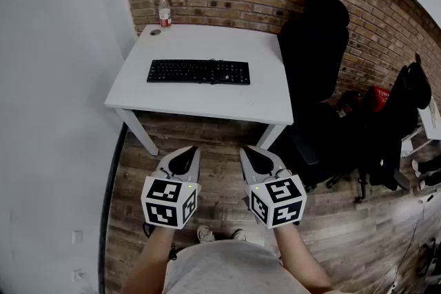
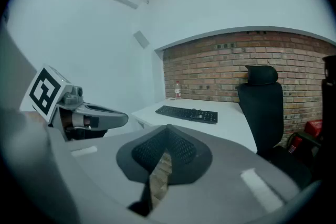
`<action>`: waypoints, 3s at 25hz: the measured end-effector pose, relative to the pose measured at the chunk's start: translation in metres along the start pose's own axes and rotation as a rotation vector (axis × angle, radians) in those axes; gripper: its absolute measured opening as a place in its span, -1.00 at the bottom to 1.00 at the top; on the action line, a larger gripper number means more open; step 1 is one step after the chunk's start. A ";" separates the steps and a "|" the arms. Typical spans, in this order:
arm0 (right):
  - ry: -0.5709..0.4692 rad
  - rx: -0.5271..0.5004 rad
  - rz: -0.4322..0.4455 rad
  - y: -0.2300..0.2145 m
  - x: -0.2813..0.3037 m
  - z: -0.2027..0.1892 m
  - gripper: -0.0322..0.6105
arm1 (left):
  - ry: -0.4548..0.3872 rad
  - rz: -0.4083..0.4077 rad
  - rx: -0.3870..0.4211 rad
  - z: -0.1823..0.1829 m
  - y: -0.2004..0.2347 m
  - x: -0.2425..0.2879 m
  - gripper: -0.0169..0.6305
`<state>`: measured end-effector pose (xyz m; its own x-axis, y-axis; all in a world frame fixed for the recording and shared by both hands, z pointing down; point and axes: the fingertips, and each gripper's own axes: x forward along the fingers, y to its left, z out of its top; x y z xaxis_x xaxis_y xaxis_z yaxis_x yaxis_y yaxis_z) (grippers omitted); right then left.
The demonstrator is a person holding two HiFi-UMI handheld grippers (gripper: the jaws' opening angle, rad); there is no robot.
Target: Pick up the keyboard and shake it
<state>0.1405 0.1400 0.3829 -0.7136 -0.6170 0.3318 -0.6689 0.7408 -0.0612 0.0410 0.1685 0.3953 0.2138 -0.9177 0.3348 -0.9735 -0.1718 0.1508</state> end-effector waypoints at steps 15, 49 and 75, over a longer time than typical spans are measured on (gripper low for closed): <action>0.014 0.024 -0.011 0.013 0.037 0.003 -0.87 | -0.002 0.028 -0.019 0.002 0.055 -0.005 -0.97; 0.051 0.050 0.055 -0.142 0.219 0.057 -0.86 | 0.088 0.128 -0.047 0.073 0.149 0.200 -0.97; 0.109 0.053 0.093 -0.213 0.292 0.051 -0.86 | 0.104 0.211 -0.071 0.074 0.201 0.258 -0.97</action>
<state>0.0640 -0.2118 0.4446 -0.7484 -0.5114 0.4223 -0.6127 0.7769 -0.1452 -0.1051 -0.1290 0.4430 0.0173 -0.8880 0.4596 -0.9902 0.0486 0.1312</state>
